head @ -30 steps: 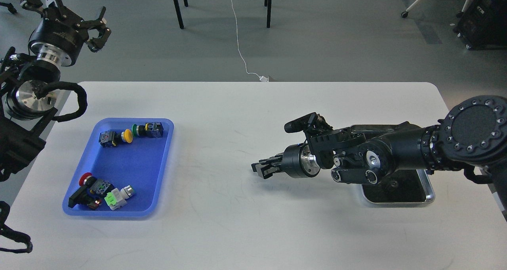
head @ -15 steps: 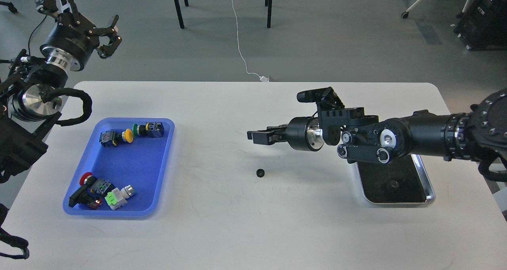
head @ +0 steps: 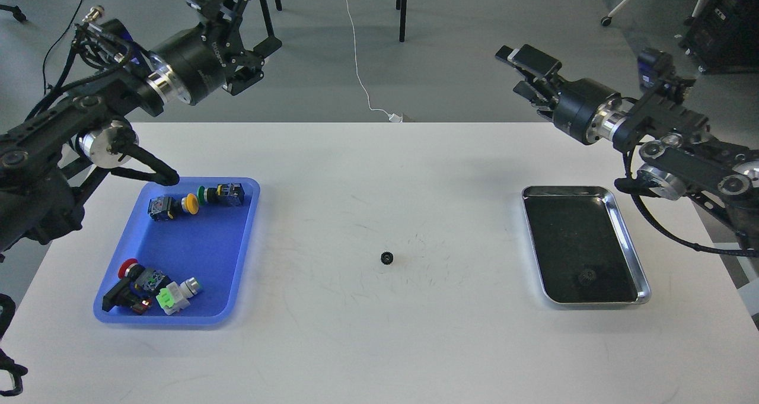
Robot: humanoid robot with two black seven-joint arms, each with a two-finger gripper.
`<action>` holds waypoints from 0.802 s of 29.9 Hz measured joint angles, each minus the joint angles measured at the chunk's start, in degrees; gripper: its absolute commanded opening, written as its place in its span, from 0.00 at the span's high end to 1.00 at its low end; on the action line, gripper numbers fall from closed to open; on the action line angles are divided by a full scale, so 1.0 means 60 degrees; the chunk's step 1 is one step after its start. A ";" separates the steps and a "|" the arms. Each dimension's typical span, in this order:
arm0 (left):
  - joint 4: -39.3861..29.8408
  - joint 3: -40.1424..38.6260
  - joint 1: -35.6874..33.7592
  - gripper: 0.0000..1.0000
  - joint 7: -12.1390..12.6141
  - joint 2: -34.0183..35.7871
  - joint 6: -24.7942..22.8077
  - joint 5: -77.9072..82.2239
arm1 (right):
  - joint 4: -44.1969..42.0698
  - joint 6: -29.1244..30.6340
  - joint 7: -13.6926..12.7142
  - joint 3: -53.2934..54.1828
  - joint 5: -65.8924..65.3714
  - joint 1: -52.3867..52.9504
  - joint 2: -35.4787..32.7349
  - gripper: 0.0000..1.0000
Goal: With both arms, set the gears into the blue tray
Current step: 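Lift the right arm away and raise the left arm, then reach the left gripper to the black gear on the table and grasp it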
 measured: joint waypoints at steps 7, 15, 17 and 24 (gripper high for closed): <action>-0.1722 0.0072 0.0101 0.02 -0.0019 -0.0572 -0.0006 0.3693 | -0.0037 0.1746 0.0013 0.2175 0.2376 -0.1801 -0.0868 0.03; -0.1923 0.2285 0.0309 0.03 -0.0328 -0.1270 0.1182 0.9044 | -0.0053 0.3274 0.0412 0.2557 0.5172 -0.3251 -0.1514 0.02; -0.1842 0.3180 0.0340 0.03 -0.0377 -0.1371 0.1947 1.0351 | -0.0020 0.3316 0.0657 0.2636 0.5412 -0.3533 -0.1492 0.02; -0.0924 0.4552 0.1061 0.09 -0.0378 -0.2021 0.2785 1.3043 | 0.0300 0.3332 0.0831 0.2742 0.5519 -0.3768 -0.1400 0.02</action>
